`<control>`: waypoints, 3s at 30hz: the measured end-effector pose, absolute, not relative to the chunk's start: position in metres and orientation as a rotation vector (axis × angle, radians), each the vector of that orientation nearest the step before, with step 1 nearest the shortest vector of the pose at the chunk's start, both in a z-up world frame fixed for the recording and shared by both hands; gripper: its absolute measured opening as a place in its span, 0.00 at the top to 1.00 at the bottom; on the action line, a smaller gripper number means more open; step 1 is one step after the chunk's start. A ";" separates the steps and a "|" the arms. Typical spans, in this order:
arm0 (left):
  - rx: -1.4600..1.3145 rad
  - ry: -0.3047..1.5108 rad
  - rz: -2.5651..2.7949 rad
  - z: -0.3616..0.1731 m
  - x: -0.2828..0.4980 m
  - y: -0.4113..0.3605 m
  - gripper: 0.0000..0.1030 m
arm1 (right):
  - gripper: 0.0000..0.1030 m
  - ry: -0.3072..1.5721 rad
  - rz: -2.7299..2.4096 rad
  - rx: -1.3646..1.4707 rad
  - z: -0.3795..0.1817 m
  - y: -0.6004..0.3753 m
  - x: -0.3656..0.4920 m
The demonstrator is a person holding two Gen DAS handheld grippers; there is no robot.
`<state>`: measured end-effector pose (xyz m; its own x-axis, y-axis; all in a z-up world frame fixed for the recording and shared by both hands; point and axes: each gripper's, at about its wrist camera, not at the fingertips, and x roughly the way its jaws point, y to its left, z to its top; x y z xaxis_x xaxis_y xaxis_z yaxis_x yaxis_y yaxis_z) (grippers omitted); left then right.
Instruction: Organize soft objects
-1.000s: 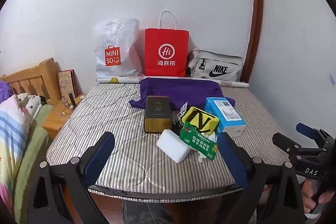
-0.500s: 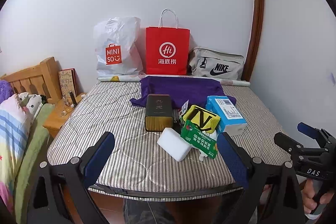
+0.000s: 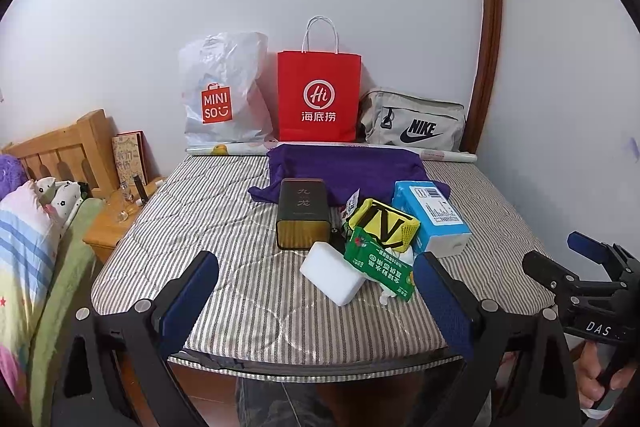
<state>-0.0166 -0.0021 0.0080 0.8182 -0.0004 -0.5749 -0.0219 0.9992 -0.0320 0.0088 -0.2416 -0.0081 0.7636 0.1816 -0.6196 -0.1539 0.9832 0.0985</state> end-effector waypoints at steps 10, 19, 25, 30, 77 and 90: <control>-0.037 0.611 0.010 0.008 -0.018 -0.002 0.04 | 0.00 0.670 0.185 0.046 -0.006 -0.240 0.005; -0.033 0.614 0.016 0.008 -0.019 -0.001 0.04 | 0.00 0.670 0.186 0.047 -0.005 -0.240 0.005; -0.031 0.613 0.016 0.010 -0.022 -0.001 0.04 | 0.00 0.670 0.187 0.048 -0.005 -0.239 0.004; -0.031 0.613 0.016 0.009 -0.022 0.000 0.04 | 0.00 0.671 0.187 0.043 -0.004 -0.239 0.005; 0.046 0.891 -0.366 -0.148 0.117 0.000 0.04 | 0.00 0.826 0.276 0.036 -0.110 -0.224 0.096; 0.076 0.833 -0.506 -0.160 0.141 -0.005 0.18 | 0.00 0.855 0.441 -0.005 -0.124 -0.195 0.108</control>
<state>0.1413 -0.0052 -0.1596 0.5615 -0.3996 -0.7246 0.4582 0.8793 -0.1299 0.1083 -0.1950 -0.1243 0.5723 0.3741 -0.7298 -0.3778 0.9101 0.1702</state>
